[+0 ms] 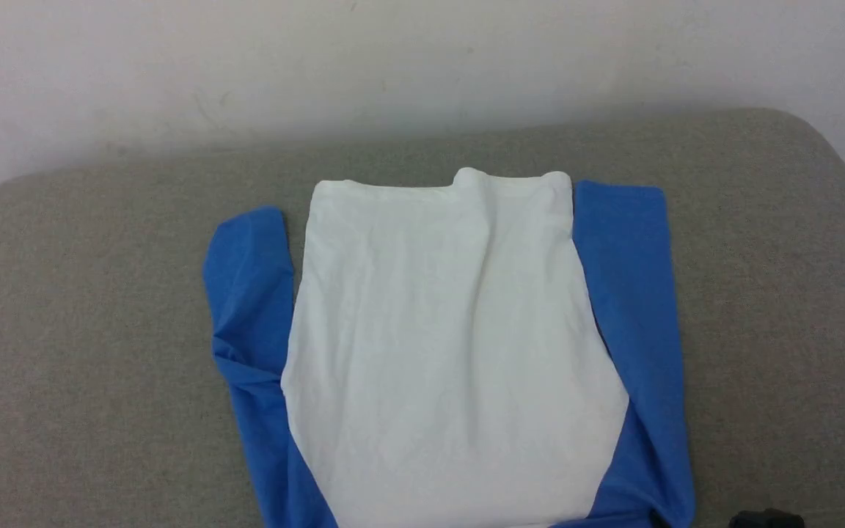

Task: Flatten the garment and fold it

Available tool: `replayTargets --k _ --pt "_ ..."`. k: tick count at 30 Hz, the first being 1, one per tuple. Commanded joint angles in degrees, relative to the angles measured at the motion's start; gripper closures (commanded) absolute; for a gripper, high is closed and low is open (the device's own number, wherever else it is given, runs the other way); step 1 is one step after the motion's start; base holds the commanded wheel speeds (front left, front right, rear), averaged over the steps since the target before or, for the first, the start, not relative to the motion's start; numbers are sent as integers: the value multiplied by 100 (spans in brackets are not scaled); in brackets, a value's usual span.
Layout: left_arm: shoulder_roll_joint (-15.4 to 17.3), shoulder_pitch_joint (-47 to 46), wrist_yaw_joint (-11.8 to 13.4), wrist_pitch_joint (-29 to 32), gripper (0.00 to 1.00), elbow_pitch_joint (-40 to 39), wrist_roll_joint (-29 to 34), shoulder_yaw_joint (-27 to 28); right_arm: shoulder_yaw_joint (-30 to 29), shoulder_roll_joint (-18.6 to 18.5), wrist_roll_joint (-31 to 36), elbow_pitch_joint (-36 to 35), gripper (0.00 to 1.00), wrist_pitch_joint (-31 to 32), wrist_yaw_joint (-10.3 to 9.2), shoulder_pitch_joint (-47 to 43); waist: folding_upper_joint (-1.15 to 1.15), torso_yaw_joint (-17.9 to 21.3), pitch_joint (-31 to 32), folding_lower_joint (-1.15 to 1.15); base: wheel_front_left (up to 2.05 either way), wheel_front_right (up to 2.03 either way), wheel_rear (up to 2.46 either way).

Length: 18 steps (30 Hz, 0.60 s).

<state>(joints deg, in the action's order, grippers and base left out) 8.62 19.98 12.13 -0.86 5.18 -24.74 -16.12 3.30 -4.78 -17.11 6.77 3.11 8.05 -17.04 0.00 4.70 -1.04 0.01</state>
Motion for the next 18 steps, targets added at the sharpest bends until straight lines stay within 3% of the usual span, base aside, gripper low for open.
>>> replayTargets --k 1,2,3,4,10,18 --pt "-2 -167 -28 -101 99 127 -12 45 -78 -20 23 106 60 -90 -56 117 0 -32 24 -1 0 0 0" --pt "-37 -237 -79 -133 64 215 -19 1 -84 -1 5 179 34 -131 -56 113 0 -68 50 -1 0 0 0" --pt "-60 -301 -126 -184 38 283 -23 -27 -79 21 -26 212 0 -193 -56 107 0 -89 67 -1 0 0 0" --pt "-91 -349 -153 -235 0 341 -52 -25 -74 41 -41 217 0 -275 -56 99 0 -106 88 -1 0 0 0" --pt "-129 -568 -244 -776 0 303 -47 37 -143 79 -300 -160 0 -818 -56 31 0 -120 224 -1 0 0 0" --pt "91 -1197 -381 -1226 0 -314 -63 457 -557 132 209 -996 0 -1076 -56 346 0 3 57 -1 0 0 0"
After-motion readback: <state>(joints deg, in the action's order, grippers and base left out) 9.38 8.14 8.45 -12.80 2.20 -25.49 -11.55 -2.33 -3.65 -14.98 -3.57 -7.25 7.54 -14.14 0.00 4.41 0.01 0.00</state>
